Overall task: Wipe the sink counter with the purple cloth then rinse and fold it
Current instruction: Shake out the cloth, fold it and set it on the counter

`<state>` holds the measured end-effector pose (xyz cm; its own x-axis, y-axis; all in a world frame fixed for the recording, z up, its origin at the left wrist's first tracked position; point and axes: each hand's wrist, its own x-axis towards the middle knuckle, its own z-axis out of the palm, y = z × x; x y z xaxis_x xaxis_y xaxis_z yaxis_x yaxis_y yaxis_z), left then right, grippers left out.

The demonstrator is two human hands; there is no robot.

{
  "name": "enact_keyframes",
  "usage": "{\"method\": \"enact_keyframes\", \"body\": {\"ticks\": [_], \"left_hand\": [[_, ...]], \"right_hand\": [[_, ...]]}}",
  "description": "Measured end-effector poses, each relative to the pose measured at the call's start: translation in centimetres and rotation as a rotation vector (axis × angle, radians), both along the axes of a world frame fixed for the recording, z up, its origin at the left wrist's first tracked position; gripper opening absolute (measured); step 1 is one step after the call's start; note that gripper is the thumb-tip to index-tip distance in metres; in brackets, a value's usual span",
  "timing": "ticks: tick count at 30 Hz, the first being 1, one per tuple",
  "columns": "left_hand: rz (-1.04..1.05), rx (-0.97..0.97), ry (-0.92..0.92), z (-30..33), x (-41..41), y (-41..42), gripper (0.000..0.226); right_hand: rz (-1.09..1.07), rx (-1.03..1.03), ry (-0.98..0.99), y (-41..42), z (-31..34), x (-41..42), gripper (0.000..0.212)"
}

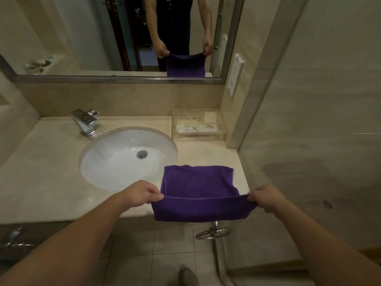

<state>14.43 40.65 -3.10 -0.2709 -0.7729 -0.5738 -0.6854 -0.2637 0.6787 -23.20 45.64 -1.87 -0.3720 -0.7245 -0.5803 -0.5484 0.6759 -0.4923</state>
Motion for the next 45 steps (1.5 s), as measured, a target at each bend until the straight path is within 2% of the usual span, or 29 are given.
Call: {"method": "enact_keyframes", "body": {"ticks": [3, 6, 11, 15, 19, 23, 25, 27, 29, 31, 36, 40, 43, 45], "left_hand": [[0.102, -0.013, 0.102, -0.7, 0.0, -1.5, 0.017], [0.166, 0.032, 0.256, -1.6, -0.5, -3.2, 0.020], [0.338, 0.288, 0.617, -3.3, -3.4, -6.0, 0.025], [0.564, 0.407, 0.730, -5.8, -4.2, -8.4, 0.017], [0.638, 0.481, 0.754, -7.8, -3.8, -10.2, 0.016], [0.681, 0.489, 0.660, -9.2, -2.7, -11.0, 0.018], [0.702, 0.467, 0.600, -9.3, -2.1, -11.3, 0.019], [0.741, 0.458, 0.566, -9.5, -1.7, -11.7, 0.029], [0.780, 0.445, 0.556, -9.6, -1.8, -12.1, 0.029], [0.796, 0.443, 0.527, -9.7, -2.1, -12.2, 0.014], [0.737, 0.384, 0.309, -9.8, -3.2, -13.2, 0.026], [0.586, 0.174, 0.008, -10.8, -4.0, -14.7, 0.032], [0.485, -0.026, -0.158, -11.3, -5.0, -15.7, 0.035], [0.446, -0.090, -0.227, -11.5, -5.6, -16.0, 0.035]], "right_hand": [[0.040, -0.096, -0.057, -2.0, -0.1, 0.1, 0.019], [0.040, -0.182, -0.143, -3.9, -0.8, 0.0, 0.015], [0.020, -0.245, -0.342, -7.1, -1.9, 0.9, 0.022], [-0.168, -0.206, -0.534, -10.2, -4.1, 1.2, 0.007], [-0.365, -0.119, -0.635, -11.9, -6.8, 0.1, 0.011], [-0.540, -0.073, -0.738, -13.0, -9.3, 0.2, 0.023], [-0.557, -0.061, -0.726, -13.3, -10.2, 0.2, 0.019], [-0.548, -0.061, -0.708, -13.6, -10.7, 0.4, 0.017], [-0.548, -0.100, -0.693, -14.1, -11.1, 0.7, 0.022], [-0.519, -0.171, -0.610, -14.6, -11.4, 1.1, 0.024], [-0.349, -0.263, -0.244, -15.3, -12.4, 1.3, 0.016], [-0.202, -0.280, -0.084, -16.0, -12.0, 1.5, 0.015], [-0.162, -0.257, -0.023, -16.6, -11.7, 1.1, 0.015], [-0.134, -0.215, 0.003, -17.0, -11.8, 0.8, 0.015]]}}
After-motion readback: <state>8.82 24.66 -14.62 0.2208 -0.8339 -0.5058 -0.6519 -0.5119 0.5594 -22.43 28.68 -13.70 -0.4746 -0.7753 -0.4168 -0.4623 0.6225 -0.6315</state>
